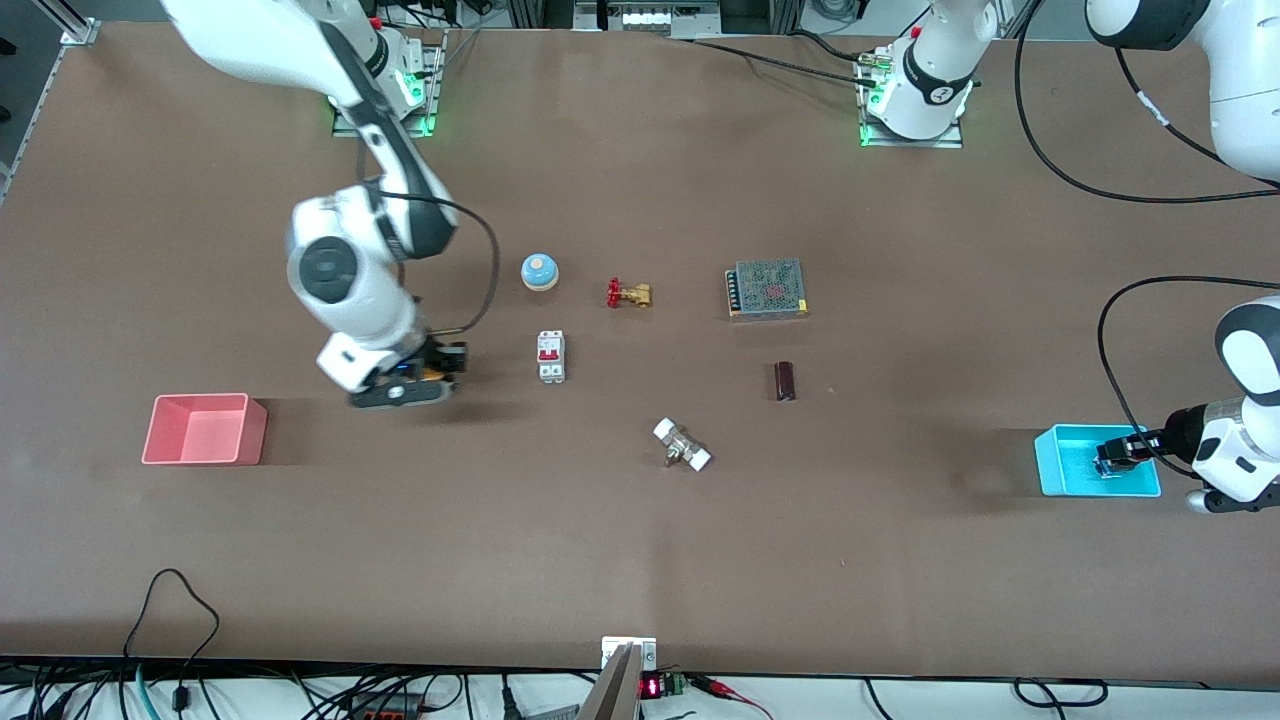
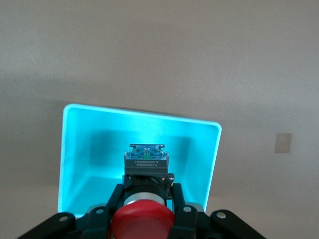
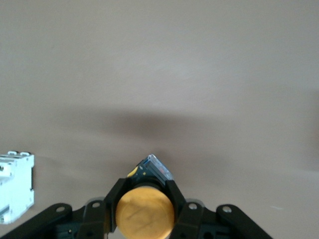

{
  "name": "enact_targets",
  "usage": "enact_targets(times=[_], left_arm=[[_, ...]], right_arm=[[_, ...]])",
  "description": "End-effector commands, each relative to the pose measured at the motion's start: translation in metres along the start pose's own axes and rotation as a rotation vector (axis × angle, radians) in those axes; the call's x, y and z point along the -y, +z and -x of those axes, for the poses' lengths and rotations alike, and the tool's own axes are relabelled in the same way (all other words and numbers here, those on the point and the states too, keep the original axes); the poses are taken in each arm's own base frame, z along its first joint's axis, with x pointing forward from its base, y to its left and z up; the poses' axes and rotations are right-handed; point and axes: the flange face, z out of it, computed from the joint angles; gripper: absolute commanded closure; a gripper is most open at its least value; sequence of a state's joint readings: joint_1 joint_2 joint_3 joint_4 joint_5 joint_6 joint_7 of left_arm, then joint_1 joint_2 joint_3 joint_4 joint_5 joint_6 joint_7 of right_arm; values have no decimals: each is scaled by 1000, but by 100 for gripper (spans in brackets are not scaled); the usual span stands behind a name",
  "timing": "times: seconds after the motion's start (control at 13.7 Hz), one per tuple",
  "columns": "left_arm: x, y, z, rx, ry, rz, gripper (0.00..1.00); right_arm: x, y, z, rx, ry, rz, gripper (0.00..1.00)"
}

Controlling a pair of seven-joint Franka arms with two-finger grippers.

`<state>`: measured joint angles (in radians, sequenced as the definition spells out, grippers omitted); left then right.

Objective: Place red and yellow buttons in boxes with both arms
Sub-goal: 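Carry the yellow button to the pink box while the left gripper carries red to cyan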

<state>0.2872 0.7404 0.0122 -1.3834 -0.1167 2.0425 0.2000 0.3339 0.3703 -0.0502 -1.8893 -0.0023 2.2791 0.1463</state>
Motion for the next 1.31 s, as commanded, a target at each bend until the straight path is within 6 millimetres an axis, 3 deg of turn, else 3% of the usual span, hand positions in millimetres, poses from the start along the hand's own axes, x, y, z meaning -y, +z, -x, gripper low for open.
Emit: enact_targets(times=[0.0, 0.15, 0.29, 0.36, 0.66, 0.88, 1.02, 1.17, 1.24], left_arm=[[7, 20, -4, 27, 13, 22, 75], [9, 31, -4, 40, 14, 25, 75], [11, 36, -4, 43, 12, 26, 74], [11, 36, -4, 42, 12, 26, 74], [19, 49, -5, 54, 1, 28, 70], [25, 57, -3, 65, -11, 31, 66], [24, 59, -3, 67, -10, 31, 58], [21, 60, -3, 69, -1, 31, 28], [20, 59, -3, 68, 2, 31, 4]], right_arm=[[-92, -91, -6, 5, -34, -2, 70], [-173, -114, -6, -5, -71, -3, 70], [-233, -110, 0, -10, -89, 0, 70], [-256, -99, 3, -1, -76, -13, 70], [-308, -55, -17, -41, -121, -17, 70], [-319, -30, -20, -57, -131, -22, 70], [-323, -17, -25, -86, -135, -4, 69], [-327, -2, -25, -90, -134, 2, 69], [-332, 8, -23, -84, -126, 2, 69]])
